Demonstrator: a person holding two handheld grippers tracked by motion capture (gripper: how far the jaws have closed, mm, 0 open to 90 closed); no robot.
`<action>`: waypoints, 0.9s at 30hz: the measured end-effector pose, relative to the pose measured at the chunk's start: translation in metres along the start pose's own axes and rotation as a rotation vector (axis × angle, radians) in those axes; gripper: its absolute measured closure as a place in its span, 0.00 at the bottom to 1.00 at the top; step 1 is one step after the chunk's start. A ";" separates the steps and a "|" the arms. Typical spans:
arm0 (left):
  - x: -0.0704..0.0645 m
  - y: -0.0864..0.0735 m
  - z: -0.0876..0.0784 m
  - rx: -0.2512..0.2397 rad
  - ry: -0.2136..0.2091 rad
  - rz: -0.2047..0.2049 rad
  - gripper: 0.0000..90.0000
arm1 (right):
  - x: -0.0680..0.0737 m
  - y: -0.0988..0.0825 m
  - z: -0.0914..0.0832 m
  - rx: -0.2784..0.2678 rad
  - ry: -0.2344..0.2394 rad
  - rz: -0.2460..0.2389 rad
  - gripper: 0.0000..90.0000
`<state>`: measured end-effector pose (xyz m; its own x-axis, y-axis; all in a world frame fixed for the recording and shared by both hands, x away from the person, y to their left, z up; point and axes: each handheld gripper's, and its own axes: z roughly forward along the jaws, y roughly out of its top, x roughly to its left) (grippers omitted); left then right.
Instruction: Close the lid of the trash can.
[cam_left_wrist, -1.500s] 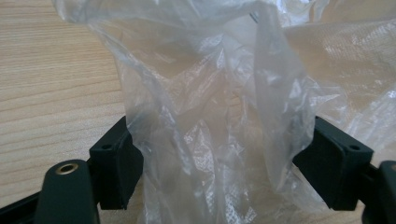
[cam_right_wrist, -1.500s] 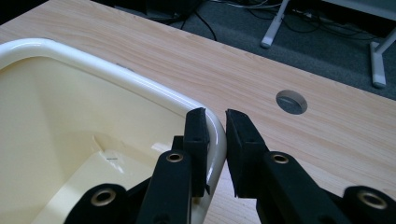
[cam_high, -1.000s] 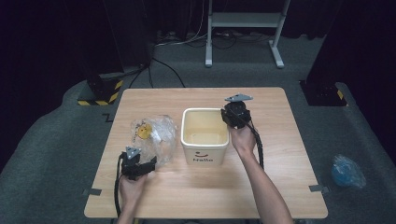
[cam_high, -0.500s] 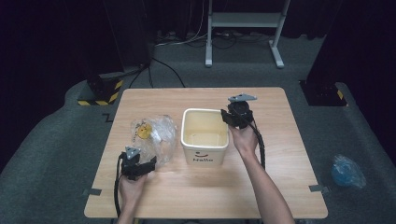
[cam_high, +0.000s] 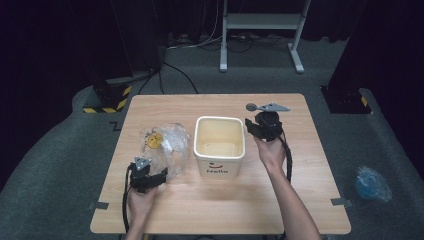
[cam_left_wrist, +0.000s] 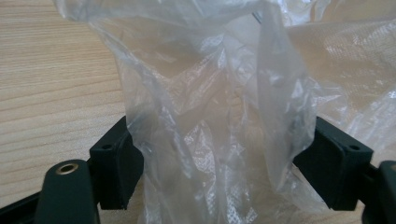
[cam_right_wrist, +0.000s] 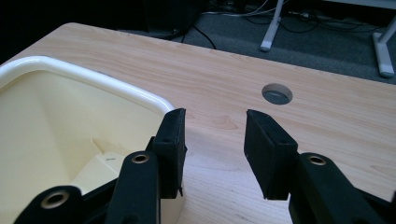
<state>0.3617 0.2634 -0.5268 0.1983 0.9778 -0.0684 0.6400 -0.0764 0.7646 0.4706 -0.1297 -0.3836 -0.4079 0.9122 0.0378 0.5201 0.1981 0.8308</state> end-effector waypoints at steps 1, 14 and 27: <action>0.000 0.000 0.000 0.000 0.002 0.004 0.25 | -0.002 -0.001 -0.002 -0.004 0.001 0.003 0.65; 0.000 0.000 0.000 -0.001 -0.002 -0.003 0.25 | -0.017 -0.011 -0.013 -0.016 -0.005 0.021 0.64; 0.000 0.000 0.000 -0.005 -0.003 -0.008 0.25 | -0.023 -0.018 -0.020 -0.020 -0.010 0.019 0.64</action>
<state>0.3614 0.2637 -0.5269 0.1953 0.9778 -0.0762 0.6379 -0.0676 0.7672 0.4559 -0.1614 -0.3883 -0.3906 0.9193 0.0484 0.5128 0.1736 0.8407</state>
